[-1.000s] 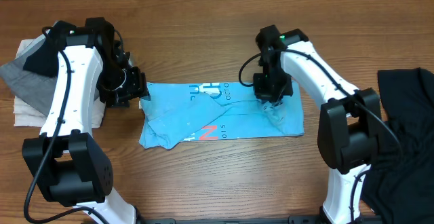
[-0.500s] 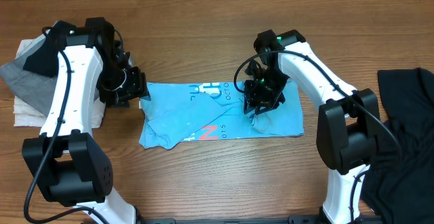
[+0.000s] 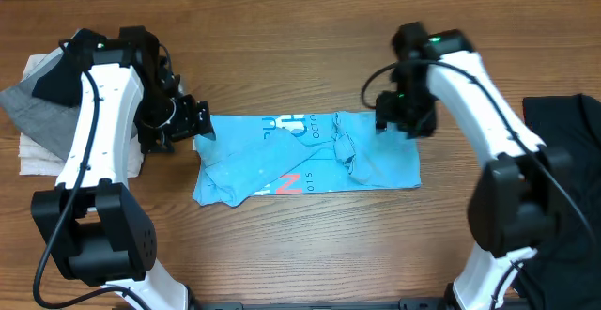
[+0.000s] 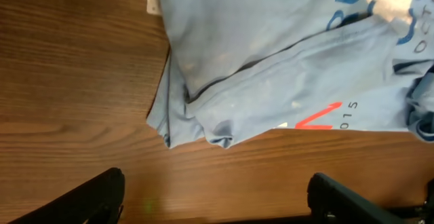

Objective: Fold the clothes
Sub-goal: 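Release the fold and raise the right gripper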

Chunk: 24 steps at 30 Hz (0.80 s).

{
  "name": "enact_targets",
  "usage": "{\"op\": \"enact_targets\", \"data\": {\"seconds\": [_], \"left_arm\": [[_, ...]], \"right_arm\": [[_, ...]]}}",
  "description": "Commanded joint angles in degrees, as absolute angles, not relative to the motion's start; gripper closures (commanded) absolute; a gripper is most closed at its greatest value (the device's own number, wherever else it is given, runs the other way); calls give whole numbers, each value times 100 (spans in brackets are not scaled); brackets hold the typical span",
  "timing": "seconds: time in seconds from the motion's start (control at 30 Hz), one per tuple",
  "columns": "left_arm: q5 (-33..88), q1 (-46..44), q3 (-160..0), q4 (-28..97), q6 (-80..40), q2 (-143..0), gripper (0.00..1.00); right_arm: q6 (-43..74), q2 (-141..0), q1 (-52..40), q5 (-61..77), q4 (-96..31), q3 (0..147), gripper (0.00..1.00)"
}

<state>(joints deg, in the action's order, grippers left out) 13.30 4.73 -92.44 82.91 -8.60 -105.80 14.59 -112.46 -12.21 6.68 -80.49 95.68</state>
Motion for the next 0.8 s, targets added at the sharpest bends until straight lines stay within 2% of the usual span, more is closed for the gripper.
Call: {"op": "enact_targets", "data": {"seconds": [0.0,0.17,0.53,0.6,0.7,0.77], "left_arm": [[1564,484,-8737,8103,-666,-10532,8],[1769,484,-7856,7124,-469,-10532,4],[2187,478,-6289,4875,-471,-10534,6],[2383,480,-6117,4582,-473,-10534,11],[2692,478,-6012,4335,-473,-10534,37],[2904,478,-6012,4285,-471,-10534,46]], "right_arm": [[1717,-10989,-976,355,-8093,9684,16],[1632,-11004,-902,390,-8136,9679,0],[1610,-11004,-902,390,-8145,9677,0],[1610,-11004,-902,390,-8165,9677,0],[1608,-11004,-902,390,-8182,9677,0],[1610,-11004,-902,390,-8189,9677,0]]}}
